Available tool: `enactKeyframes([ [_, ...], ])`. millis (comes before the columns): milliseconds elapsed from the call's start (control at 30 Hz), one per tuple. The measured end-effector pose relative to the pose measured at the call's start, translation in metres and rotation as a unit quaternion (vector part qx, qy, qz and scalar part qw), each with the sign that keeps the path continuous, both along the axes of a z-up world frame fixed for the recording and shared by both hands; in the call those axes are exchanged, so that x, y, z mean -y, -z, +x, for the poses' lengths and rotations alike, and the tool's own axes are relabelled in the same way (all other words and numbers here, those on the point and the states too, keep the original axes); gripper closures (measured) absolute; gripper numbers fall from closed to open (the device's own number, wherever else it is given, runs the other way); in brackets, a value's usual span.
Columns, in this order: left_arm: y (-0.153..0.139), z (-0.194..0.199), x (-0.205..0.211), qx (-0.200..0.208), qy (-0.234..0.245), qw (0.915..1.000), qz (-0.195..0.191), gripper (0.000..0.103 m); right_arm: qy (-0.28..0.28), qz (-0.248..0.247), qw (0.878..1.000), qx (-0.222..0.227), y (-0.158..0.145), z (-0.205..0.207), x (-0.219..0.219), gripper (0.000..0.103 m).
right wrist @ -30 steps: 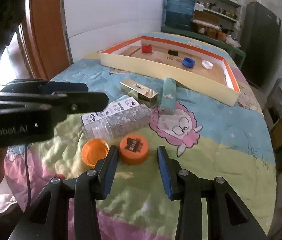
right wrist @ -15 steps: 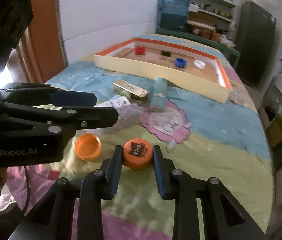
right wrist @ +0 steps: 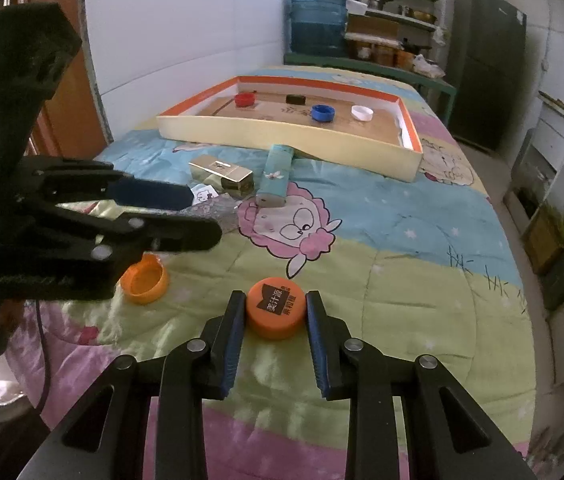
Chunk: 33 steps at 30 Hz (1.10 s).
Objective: Organize rigid objects
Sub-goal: 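Grasp the orange cap with the right tool while the left tool approaches the clear tube, then grasp the clear glittery tube with the left tool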
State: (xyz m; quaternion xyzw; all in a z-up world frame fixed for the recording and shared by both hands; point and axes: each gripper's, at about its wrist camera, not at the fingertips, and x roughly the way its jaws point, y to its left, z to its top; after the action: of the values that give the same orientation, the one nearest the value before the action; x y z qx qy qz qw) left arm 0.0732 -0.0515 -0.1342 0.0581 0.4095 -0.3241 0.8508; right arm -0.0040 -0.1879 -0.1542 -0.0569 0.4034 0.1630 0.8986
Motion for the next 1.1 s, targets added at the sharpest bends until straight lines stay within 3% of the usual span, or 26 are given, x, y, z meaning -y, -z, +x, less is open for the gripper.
enactKeyframes([
  [233,0.002,0.002,0.001,0.0,0.002,1.0,0.007,0.069,0.004,0.007,1.0,-0.003,0.0,0.0,0.002,0.073],
  [300,0.011,0.007,0.005,-0.017,0.002,0.9994,0.028,0.076,0.004,0.007,1.0,-0.003,0.0,0.0,0.002,0.073],
  [433,0.011,0.006,0.012,0.001,0.01,0.9989,0.046,0.081,0.004,0.007,1.0,-0.004,0.0,0.0,0.002,0.072],
  [1100,-0.002,0.005,-0.001,0.001,-0.024,0.9997,-0.003,0.083,0.006,0.009,1.0,0.003,-0.01,0.006,0.002,0.073],
])
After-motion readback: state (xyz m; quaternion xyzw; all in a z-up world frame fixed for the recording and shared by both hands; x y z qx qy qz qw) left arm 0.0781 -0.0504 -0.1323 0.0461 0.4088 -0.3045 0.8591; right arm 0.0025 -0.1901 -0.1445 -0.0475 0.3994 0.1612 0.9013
